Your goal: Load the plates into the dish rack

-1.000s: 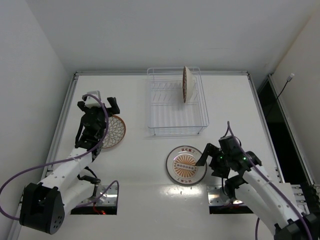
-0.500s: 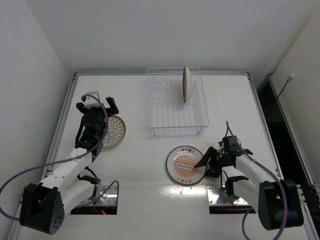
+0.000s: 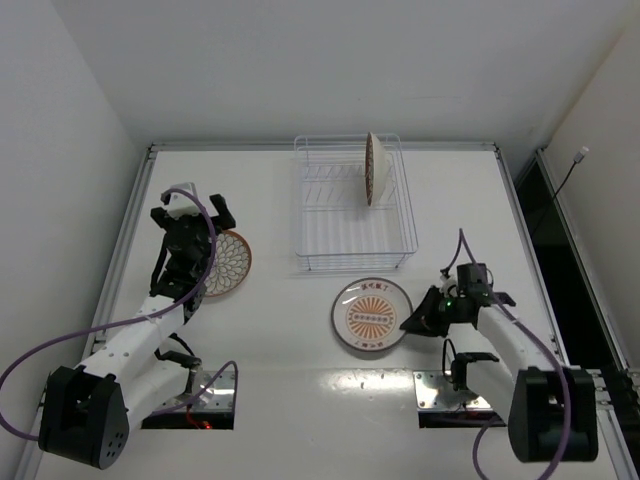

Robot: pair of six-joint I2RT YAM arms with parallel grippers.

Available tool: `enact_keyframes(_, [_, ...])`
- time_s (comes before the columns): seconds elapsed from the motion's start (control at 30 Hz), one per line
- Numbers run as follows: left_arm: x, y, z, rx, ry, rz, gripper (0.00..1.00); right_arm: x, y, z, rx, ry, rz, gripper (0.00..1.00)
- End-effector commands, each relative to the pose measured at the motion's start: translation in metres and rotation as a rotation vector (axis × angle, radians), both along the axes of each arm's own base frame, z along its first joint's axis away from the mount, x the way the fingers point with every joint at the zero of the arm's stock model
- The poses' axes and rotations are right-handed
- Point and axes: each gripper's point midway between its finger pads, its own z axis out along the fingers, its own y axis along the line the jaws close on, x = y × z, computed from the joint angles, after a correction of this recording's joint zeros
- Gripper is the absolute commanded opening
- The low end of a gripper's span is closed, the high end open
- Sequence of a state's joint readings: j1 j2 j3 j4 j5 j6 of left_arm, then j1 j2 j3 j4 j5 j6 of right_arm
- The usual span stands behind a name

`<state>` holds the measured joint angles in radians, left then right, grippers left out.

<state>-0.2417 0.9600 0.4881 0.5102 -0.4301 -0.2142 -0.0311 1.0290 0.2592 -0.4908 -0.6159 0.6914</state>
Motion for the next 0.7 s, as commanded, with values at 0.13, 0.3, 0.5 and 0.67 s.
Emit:
enact_keyframes(0.13, [-0.001, 0.002, 0.022, -0.015, -0.060, 0.020, 1.00, 0.037, -0.041, 0.104, -0.307, -0.267, 0.016, 0.00])
enact_keyframes(0.3, [-0.001, 0.002, 0.025, -0.015, -0.060, 0.020, 1.00, 0.053, -0.055, 0.176, -0.393, -0.447, -0.059, 0.00])
enact_keyframes(0.5, [0.001, 0.002, 0.021, -0.010, -0.041, 0.020, 1.00, 0.078, -0.072, 0.258, -0.480, -0.618, -0.135, 0.00])
enact_keyframes(0.67, [0.002, 0.001, 0.024, 0.000, -0.039, 0.012, 1.00, 0.125, -0.108, 0.311, -0.676, -0.703, -0.214, 0.00])
